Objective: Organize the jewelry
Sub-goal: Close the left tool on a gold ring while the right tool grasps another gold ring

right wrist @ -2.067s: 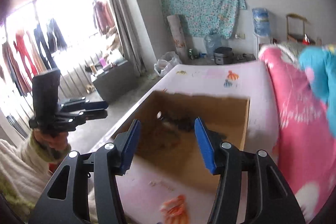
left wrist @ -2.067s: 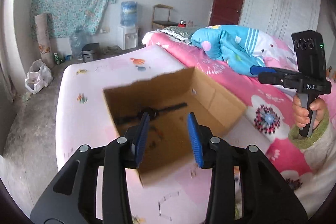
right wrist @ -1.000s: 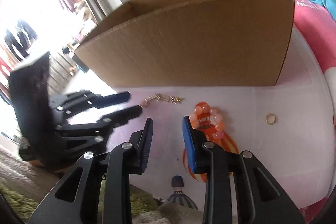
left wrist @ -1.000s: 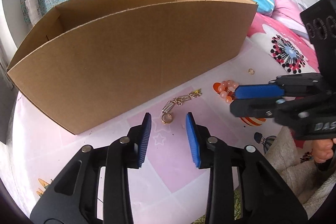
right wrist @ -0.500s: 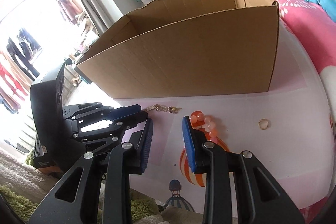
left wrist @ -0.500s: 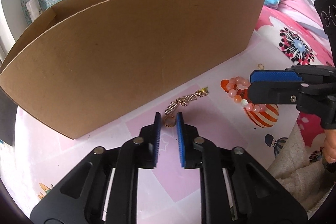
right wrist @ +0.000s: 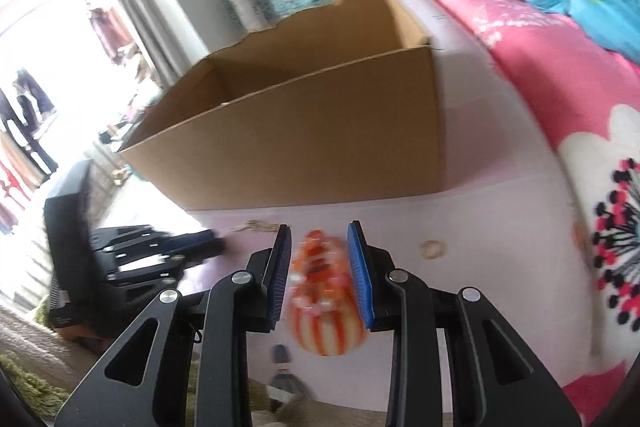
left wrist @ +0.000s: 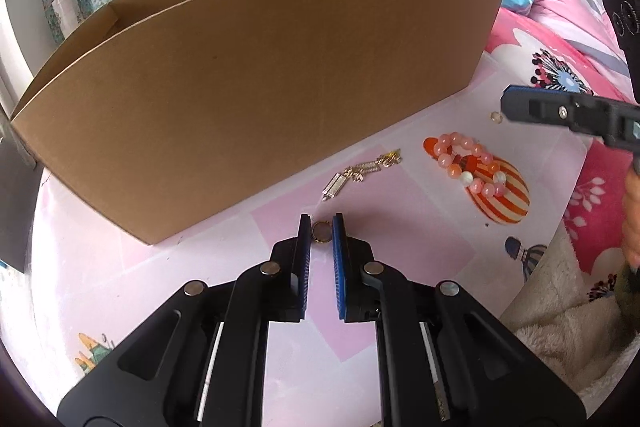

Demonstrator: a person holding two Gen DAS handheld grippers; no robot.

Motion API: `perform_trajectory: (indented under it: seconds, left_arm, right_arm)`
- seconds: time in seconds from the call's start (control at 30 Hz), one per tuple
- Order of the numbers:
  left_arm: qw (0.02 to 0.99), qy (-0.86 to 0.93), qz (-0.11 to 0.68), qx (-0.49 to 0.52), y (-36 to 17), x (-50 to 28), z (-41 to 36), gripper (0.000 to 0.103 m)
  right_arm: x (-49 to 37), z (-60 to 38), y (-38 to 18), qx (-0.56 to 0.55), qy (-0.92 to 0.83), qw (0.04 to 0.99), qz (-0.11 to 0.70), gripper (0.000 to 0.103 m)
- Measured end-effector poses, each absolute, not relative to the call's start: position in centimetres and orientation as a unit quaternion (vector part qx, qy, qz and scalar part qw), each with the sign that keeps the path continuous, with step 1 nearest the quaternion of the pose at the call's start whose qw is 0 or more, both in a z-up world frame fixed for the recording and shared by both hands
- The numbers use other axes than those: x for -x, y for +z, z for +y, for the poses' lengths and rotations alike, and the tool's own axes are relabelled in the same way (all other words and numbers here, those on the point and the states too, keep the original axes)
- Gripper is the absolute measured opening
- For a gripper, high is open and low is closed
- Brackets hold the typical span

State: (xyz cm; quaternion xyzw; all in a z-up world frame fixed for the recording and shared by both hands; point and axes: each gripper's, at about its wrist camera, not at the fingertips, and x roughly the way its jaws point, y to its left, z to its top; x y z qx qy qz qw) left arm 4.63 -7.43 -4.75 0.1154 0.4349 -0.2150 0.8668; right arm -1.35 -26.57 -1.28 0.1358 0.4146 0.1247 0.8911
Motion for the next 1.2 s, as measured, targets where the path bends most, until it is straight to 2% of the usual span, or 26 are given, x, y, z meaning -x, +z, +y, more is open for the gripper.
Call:
perform_trajectory:
  seconds: [0.1, 0.27, 0.57, 0.87, 1.03, 1.2]
  left_arm:
    - [0.868, -0.212, 0.435, -0.109, -4.8, -4.6, -7.1, 0.010]
    - [0.870, -0.211, 0.433, -0.108, -4.8, -4.7, -7.1, 0.010]
    - [0.871, -0.210, 0.430, -0.110, -4.9, -4.8, -7.4, 0.010]
    - [0.871, -0.210, 0.430, -0.109, -4.9, -4.8, -7.5, 0.010]
    - [0.872, -0.211, 0.429, -0.109, -4.9, -4.7, -7.4, 0.010]
    - [0.873, -0.210, 0.427, -0.107, -4.9, -4.6, -7.4, 0.010]
  right_arm:
    - [1.3, -27.8, -1.7, -0.132, 0.082, 0.892, 0.424, 0.035]
    - [1.3, -29.1, -2.0, -0.106, 0.022, 0.896, 0.432, 0.035]
    - [-0.1, -27.5, -3.2, -0.036, 0.019, 0.892, 0.451, 0.035]
    - [-1.3, -27.0, -4.0, -0.004, 0.012, 0.890, 0.456, 0.024]
    - [-1.5, -27.0, -4.0, -0.015, 0.016, 0.889, 0.457, 0.013]
    - [-1.3, -27.0, -4.1, -0.021, 0.018, 0.890, 0.455, 0.012]
